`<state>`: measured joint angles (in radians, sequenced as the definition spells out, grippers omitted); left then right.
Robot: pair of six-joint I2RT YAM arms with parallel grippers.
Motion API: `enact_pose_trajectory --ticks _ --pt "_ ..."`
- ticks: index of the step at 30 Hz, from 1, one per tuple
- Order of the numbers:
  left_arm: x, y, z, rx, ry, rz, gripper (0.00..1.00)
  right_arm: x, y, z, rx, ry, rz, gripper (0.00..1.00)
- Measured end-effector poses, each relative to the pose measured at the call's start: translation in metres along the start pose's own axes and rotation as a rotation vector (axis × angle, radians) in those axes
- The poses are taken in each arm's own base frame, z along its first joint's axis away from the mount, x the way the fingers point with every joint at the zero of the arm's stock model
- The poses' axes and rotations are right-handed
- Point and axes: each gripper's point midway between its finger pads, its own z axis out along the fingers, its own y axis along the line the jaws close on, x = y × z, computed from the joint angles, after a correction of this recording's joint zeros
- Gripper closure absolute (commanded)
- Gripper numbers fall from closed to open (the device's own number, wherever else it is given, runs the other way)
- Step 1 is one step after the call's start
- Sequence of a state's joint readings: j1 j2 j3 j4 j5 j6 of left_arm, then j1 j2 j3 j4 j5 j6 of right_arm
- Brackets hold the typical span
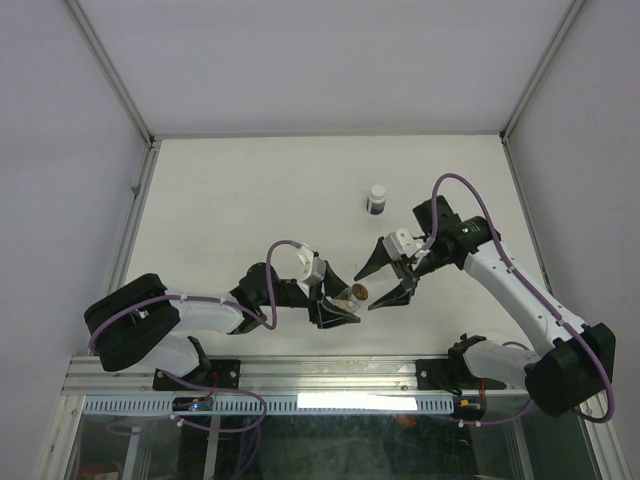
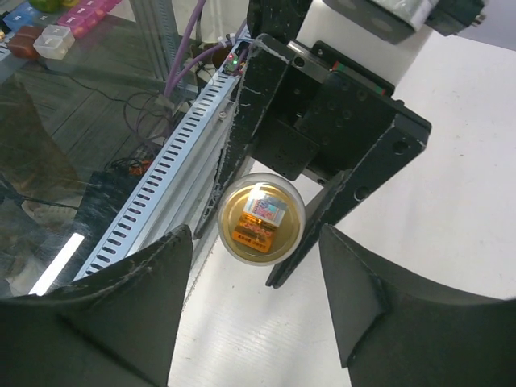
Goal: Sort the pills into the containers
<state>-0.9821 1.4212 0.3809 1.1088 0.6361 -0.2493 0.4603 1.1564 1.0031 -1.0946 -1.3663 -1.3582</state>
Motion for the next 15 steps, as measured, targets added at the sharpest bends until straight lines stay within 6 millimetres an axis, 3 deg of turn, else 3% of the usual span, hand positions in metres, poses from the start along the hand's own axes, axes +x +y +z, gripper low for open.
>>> enact_pose_trajectory --ticks 8,15 --pt "-0.0026 -0.0002 0.0010 0.006 -0.004 -0.001 1.00 -0.0011 0.0029 0.0072 -0.030 -0.002 -0.001 0.51" --pt "-0.0029 0.0014 0.0007 -0.001 -0.005 -0.002 1.00 -0.0009 -0.0031 0.0086 -0.017 0.006 0.049 0.76"
